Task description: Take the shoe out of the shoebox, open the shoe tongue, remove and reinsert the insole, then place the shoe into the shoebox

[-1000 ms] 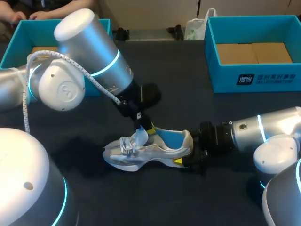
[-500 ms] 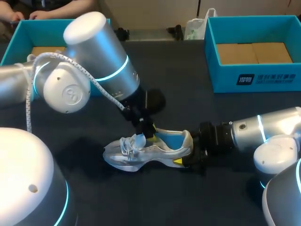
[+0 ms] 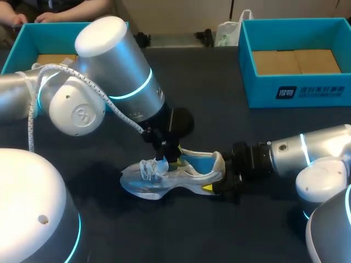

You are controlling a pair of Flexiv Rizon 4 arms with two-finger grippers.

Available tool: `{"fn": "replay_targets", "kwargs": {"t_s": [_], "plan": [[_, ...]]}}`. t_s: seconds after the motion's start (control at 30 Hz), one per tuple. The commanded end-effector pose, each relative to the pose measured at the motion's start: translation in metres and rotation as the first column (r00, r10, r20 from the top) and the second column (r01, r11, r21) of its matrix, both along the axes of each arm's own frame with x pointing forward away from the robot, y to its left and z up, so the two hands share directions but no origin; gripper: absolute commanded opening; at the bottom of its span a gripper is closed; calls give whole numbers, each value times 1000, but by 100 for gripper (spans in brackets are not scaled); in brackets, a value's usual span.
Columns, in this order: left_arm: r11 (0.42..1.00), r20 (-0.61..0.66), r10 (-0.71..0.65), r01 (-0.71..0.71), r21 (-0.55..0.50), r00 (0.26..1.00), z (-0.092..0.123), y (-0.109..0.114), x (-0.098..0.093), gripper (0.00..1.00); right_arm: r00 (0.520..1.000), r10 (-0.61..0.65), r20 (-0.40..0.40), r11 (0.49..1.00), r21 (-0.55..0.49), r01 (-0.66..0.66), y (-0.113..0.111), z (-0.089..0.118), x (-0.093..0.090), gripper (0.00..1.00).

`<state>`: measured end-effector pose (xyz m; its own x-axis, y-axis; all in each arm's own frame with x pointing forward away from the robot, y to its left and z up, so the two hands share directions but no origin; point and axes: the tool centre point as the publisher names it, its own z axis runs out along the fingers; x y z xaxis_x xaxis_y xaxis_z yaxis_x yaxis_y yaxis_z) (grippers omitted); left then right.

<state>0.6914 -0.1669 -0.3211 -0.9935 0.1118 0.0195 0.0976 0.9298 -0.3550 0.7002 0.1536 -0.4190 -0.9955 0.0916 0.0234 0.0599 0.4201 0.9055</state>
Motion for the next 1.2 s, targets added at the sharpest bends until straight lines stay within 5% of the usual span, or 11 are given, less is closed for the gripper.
{"fn": "replay_targets", "kwargs": {"t_s": [0.03,0.27,0.8,1.2], "plan": [[1000,9,-8,8,5,1000,-1,-1,-2,33,1000,-1,-1,1000,-7,1,1,1,0,0],[998,46,-47,46,30,998,-4,-9,-1,40,1000,-1,-1,1000,-7,1,1,1,0,0],[992,101,-110,103,74,989,-15,-22,4,29,1000,-1,-1,1000,-7,1,1,1,0,0],[992,140,-112,101,80,984,-19,-30,12,40,1000,-1,-1,1000,-7,1,1,1,0,0]]}}
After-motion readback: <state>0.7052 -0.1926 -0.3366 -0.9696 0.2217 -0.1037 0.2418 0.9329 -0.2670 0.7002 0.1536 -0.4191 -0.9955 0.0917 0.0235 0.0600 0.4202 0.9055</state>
